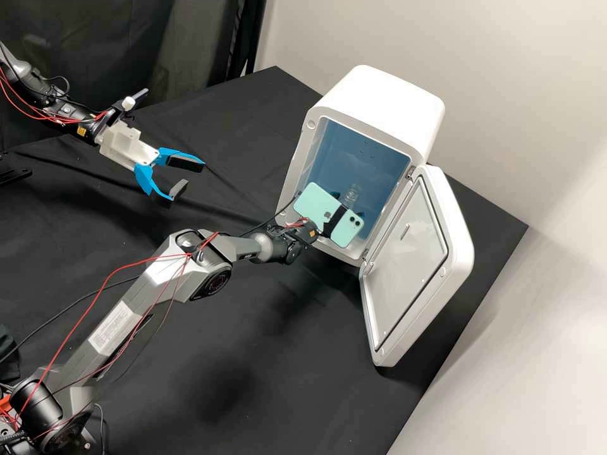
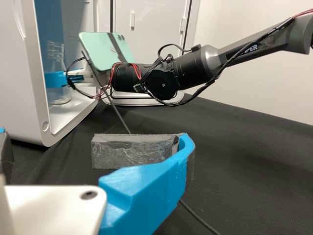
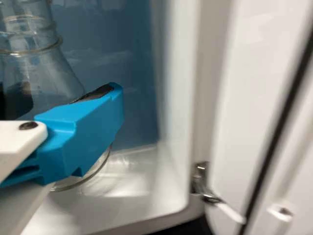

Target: Place the flask in the incubator

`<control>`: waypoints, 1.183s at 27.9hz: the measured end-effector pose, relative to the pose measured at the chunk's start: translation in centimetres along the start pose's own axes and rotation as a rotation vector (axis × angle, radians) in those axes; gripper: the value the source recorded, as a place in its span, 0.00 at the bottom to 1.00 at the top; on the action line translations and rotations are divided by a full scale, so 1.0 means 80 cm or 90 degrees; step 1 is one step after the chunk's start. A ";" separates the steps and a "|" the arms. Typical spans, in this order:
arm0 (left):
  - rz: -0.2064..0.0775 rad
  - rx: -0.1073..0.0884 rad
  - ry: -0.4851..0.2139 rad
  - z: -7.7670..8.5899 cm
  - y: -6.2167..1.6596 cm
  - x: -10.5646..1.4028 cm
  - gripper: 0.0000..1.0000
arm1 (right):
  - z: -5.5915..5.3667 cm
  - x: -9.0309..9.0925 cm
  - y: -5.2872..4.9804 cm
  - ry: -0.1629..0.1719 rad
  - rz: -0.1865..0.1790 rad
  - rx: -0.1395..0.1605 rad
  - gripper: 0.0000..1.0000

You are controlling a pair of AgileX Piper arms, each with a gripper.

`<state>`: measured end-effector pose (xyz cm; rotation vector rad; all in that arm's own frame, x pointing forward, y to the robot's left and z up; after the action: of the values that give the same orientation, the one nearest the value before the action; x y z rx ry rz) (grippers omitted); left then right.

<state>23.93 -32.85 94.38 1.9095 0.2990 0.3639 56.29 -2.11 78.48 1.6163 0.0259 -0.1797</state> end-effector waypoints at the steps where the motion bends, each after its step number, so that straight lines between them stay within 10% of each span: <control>1: 0.000 0.000 0.000 0.000 0.0000 0.000 1.00 | -0.004 0.000 -0.005 0.002 -0.005 -0.001 0.00; 7: 0.000 0.000 0.000 0.000 0.0000 0.000 1.00 | -0.016 0.001 -0.021 0.006 -0.025 -0.004 0.00; 25: 0.007 0.006 -0.010 0.005 0.0052 0.004 1.00 | -0.015 0.001 -0.019 0.002 -0.019 -0.026 0.00; 26: 0.007 0.006 -0.011 0.006 0.0055 0.004 1.00 | -0.015 0.001 -0.019 0.002 -0.019 -0.028 1.00; 33: 0.005 0.006 -0.009 0.005 0.0053 0.004 1.00 | -0.014 0.001 -0.020 0.001 -0.020 -0.044 1.00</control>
<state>24.43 -33.22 94.67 1.9229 0.2849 0.3550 56.28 -0.93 76.91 1.5483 0.0580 -0.1996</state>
